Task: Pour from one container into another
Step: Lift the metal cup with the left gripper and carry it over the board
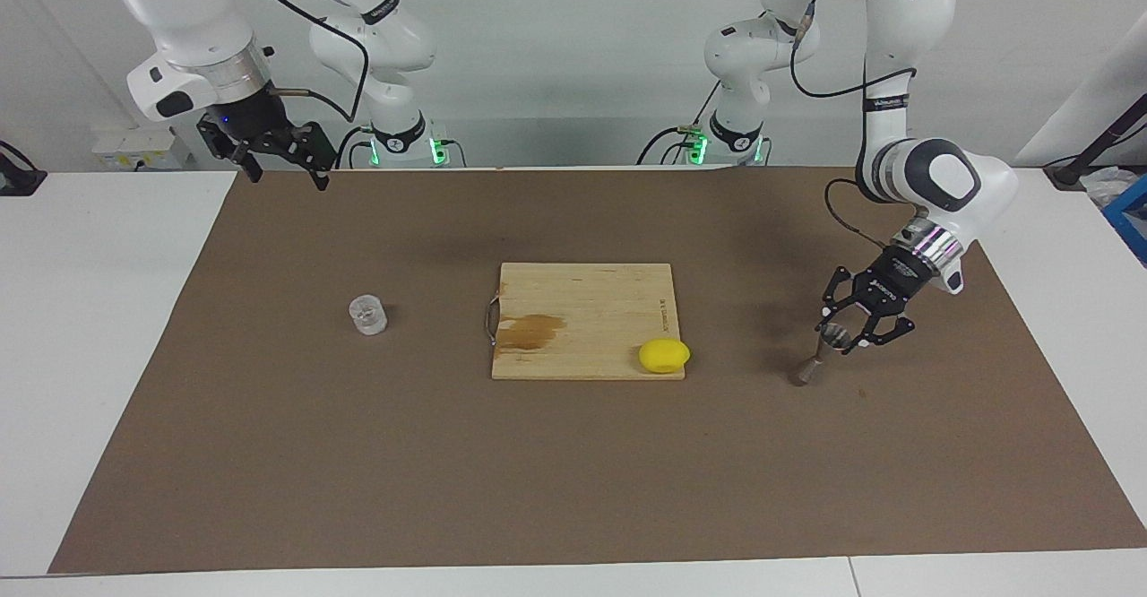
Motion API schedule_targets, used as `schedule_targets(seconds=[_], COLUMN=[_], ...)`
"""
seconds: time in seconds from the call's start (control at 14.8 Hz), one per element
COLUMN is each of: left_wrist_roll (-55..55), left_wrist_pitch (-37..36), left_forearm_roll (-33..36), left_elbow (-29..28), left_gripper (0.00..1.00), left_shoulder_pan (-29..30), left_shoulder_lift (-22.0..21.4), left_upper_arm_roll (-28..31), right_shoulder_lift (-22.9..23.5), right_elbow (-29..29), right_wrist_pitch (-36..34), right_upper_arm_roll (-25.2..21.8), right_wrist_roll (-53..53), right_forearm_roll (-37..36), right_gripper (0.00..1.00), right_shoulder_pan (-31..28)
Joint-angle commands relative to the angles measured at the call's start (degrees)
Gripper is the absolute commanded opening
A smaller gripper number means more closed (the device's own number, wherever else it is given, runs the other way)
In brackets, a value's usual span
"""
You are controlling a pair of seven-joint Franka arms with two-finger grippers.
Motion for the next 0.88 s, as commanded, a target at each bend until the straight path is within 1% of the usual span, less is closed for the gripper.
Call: schedule_targets(seconds=[0.0, 0.14, 0.27, 0.41, 0.81], left_wrist_roll=[-0.56, -0.56, -0.65, -1.17, -3.46], left_wrist_pitch=[-0.48, -0.22, 1.09, 5.38, 17.51], left_forearm_roll=[-4.24, -8.37, -10.49, -13.74, -17.26], left_elbow=[0.84, 1.89, 3.21, 4.44, 4.79], left_gripper=[0.0, 0.0, 0.0, 0.0, 0.0], left_shoulder_pan=[-5.57, -10.58, -15.67, -20.6, -34.04], left_shoulder_lift=[-0.77, -0.68, -0.59, -0.42, -0.24], left_upper_arm_roll=[0.59, 0.68, 0.77, 0.77, 0.77], right_shoulder_lift=[-0.97, -0.97, -0.97, -0.97, -0.97], right_elbow=[-0.76, -0.76, -0.76, -0.76, -0.76], right_wrist_pitch=[-0.2, -0.2, -0.2, -0.2, -0.38], right_upper_arm_roll=[0.2, 0.2, 0.2, 0.2, 0.2], right_wrist_roll=[0.3, 0.3, 0.3, 0.3, 0.04], right_forearm_roll=[1.19, 1.19, 1.19, 1.19, 1.19], right_gripper=[1.0, 1.0, 1.0, 1.0, 1.0], right_shoulder_pan=[-0.7, -0.7, -0.7, -0.7, -0.7])
